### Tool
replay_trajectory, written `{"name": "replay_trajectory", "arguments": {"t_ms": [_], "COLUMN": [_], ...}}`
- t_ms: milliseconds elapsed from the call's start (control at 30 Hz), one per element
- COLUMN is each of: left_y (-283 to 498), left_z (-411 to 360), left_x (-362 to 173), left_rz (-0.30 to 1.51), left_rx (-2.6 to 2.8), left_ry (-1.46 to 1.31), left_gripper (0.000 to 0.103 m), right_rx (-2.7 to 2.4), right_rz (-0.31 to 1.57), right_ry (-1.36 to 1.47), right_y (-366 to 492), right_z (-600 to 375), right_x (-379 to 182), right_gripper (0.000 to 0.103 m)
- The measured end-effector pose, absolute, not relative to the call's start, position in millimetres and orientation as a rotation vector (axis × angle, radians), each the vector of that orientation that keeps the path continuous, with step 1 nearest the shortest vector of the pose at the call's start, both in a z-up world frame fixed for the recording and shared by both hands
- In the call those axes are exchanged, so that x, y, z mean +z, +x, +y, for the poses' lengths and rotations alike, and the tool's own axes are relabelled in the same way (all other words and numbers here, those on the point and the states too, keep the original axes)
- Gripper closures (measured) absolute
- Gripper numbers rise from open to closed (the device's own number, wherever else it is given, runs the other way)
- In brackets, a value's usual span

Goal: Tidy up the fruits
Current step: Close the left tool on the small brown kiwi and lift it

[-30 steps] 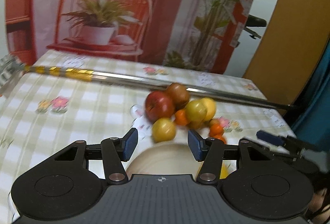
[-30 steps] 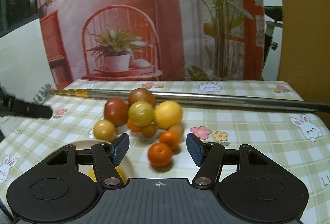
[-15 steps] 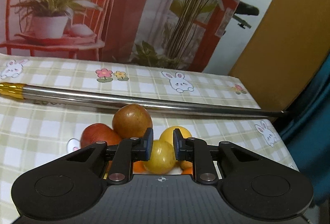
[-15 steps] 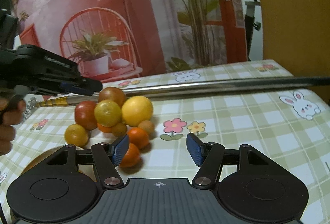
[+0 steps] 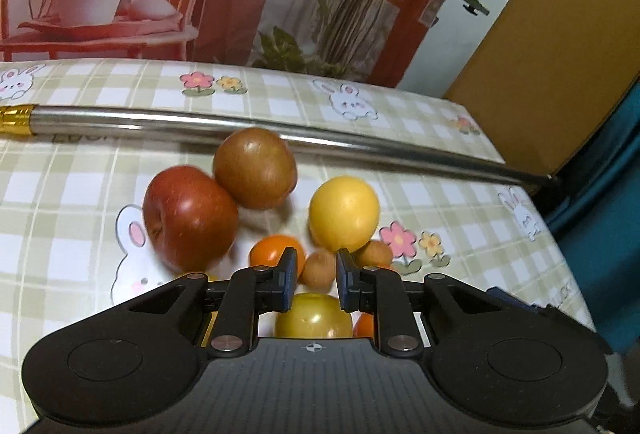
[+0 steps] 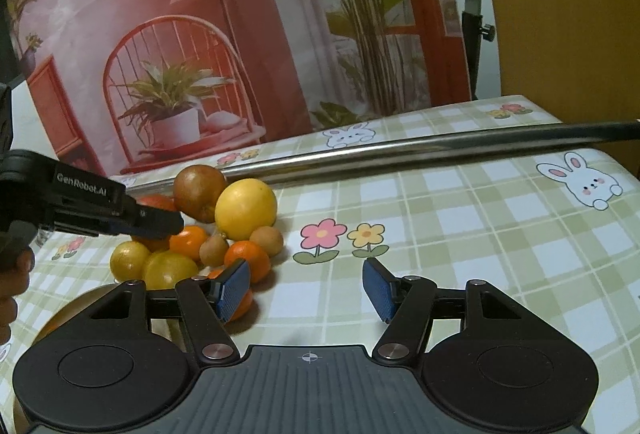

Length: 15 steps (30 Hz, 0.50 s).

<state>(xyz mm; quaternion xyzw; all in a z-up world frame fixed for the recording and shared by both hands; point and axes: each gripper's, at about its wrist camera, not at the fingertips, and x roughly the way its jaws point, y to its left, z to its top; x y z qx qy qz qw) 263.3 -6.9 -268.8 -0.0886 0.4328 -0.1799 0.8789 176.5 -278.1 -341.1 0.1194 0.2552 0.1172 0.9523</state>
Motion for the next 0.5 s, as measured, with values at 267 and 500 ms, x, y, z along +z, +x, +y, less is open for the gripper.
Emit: {"name": "replay_trajectory", "arguments": {"t_ms": [267, 500], "left_y": [271, 279], "left_z": [-9, -19], "left_x": [-273, -287], "left_rz": [0.941, 0.944], "left_rx": [-0.41, -0.442], "left_ry": [-0.193, -0.089], "left_gripper": [0.081, 0.081], "right_rx": [0.238, 0.231], "right_rz": [0.522, 0.523], "right_ry": [0.247, 0.256], "right_y": [176, 175], "right_z": [-278, -283], "right_x": [-341, -342], "right_gripper": [0.044, 0.044]}}
